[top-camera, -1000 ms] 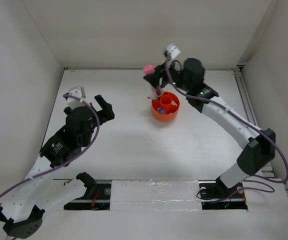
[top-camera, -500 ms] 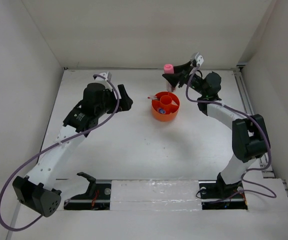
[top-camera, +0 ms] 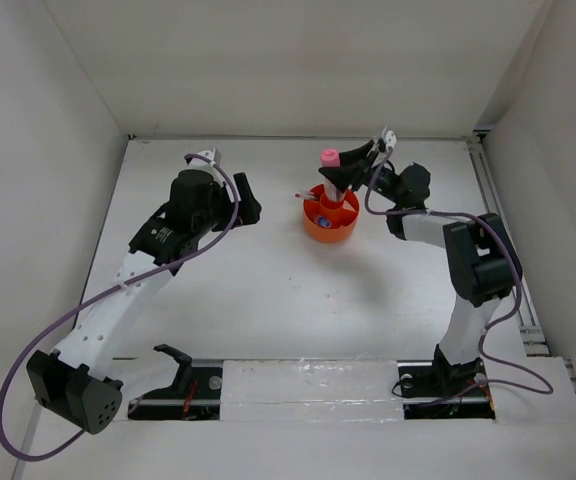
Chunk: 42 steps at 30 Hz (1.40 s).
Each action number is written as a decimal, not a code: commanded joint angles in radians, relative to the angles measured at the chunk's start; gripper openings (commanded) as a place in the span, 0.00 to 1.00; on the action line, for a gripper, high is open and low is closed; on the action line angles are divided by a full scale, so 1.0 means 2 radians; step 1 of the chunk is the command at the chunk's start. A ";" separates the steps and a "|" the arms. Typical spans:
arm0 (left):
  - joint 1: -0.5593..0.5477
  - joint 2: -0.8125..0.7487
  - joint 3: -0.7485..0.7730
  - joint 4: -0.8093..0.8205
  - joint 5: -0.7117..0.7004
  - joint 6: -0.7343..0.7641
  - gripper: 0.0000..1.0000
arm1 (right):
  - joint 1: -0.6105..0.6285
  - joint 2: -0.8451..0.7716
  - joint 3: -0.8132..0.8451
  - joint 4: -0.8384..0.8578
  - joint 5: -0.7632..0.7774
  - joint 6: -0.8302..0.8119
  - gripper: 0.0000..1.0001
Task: Sort the stationery into containers
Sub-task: Place the stationery in the storage box.
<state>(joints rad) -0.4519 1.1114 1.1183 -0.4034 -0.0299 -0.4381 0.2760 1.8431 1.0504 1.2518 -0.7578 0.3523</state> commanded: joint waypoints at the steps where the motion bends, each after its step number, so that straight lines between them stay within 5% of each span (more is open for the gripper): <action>1: 0.000 -0.014 -0.008 0.008 -0.001 0.001 0.99 | 0.003 0.018 0.001 0.159 -0.015 0.028 0.00; 31: 0.000 -0.005 -0.012 0.018 0.046 0.010 0.99 | -0.011 0.099 0.031 0.215 -0.054 0.069 0.00; 36: 0.000 -0.005 -0.012 0.018 0.056 0.010 0.99 | -0.011 0.108 0.031 0.240 -0.058 0.086 0.32; 42: 0.000 -0.005 -0.012 0.018 0.056 0.015 0.99 | -0.016 0.109 0.022 0.268 -0.058 0.106 0.54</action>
<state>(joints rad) -0.4519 1.1042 1.1034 -0.3992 0.0658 -0.4255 0.2485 2.0556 1.0767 1.2919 -0.8433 0.5182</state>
